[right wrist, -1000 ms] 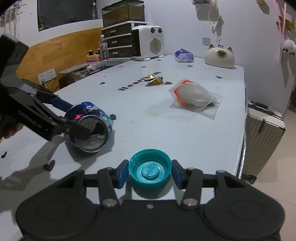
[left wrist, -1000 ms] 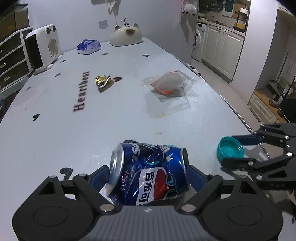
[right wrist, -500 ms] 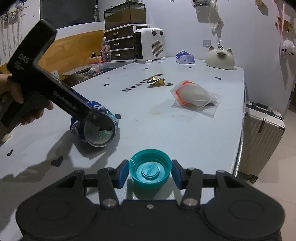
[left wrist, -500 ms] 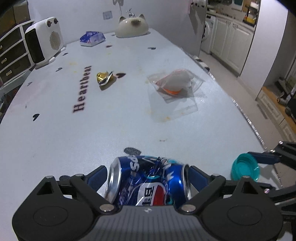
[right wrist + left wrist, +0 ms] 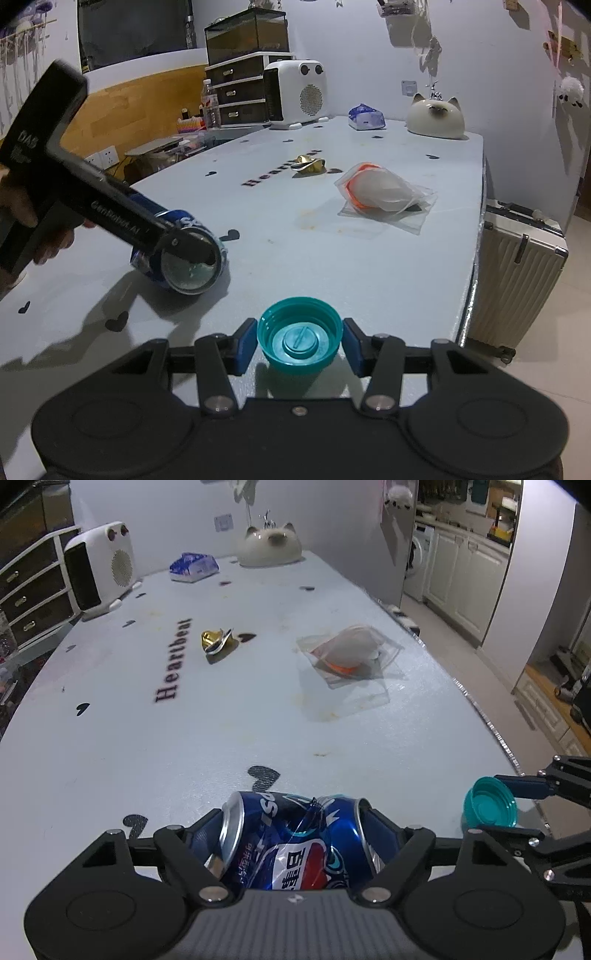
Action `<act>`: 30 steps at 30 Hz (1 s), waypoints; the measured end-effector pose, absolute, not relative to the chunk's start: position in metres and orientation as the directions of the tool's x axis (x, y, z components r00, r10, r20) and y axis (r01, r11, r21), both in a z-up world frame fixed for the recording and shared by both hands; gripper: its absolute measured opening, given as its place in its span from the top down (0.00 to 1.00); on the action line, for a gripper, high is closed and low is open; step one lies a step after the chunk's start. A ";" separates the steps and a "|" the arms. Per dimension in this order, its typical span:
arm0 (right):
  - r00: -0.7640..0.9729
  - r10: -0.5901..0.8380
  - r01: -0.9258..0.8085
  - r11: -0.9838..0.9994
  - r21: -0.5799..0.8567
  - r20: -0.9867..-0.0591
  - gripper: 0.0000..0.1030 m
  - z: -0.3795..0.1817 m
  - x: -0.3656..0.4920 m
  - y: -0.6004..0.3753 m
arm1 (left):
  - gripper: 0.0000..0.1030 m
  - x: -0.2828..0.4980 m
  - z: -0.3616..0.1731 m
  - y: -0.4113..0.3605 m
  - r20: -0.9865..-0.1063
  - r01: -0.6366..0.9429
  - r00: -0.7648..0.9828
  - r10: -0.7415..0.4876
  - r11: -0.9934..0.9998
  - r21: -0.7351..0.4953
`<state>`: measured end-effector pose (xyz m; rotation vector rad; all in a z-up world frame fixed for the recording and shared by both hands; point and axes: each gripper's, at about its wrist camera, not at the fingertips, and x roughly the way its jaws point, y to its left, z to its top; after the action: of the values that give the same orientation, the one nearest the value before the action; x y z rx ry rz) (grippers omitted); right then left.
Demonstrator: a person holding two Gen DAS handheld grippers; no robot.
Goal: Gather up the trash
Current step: 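Carry the Pepsi can and teal cap with both tools toward the trash bin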
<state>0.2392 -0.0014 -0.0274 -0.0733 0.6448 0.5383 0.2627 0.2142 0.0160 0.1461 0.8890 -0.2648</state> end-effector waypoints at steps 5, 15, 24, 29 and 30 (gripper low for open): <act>0.684 0.455 -0.491 0.865 0.101 -0.571 0.51 -0.021 0.232 -0.010 | 0.21 0.236 0.027 0.205 -0.729 0.278 0.664 -0.168 0.960 0.033; 0.729 0.427 -0.446 0.889 0.101 -0.535 0.52 -0.005 0.210 -0.039 | 0.21 0.177 0.044 0.169 -0.608 0.234 0.780 -0.149 0.970 0.063; 0.771 0.402 -0.405 0.908 0.107 -0.494 0.52 0.009 0.183 -0.073 | 0.21 0.146 0.043 0.136 -0.562 0.178 0.821 -0.105 0.981 0.076; 0.796 0.377 -0.374 0.921 0.104 -0.473 0.52 0.018 0.168 -0.095 | 0.21 0.133 0.044 0.116 -0.543 0.160 0.835 -0.092 0.984 0.079; 0.800 0.372 -0.368 0.924 0.104 -0.470 0.52 0.019 0.165 -0.100 | 0.21 0.131 0.044 0.112 -0.538 0.162 0.838 -0.096 0.984 0.078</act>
<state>0.1654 -0.0999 0.0195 0.0072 0.5055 0.3969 0.1309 0.1116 0.0438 0.1223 0.5620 -0.1369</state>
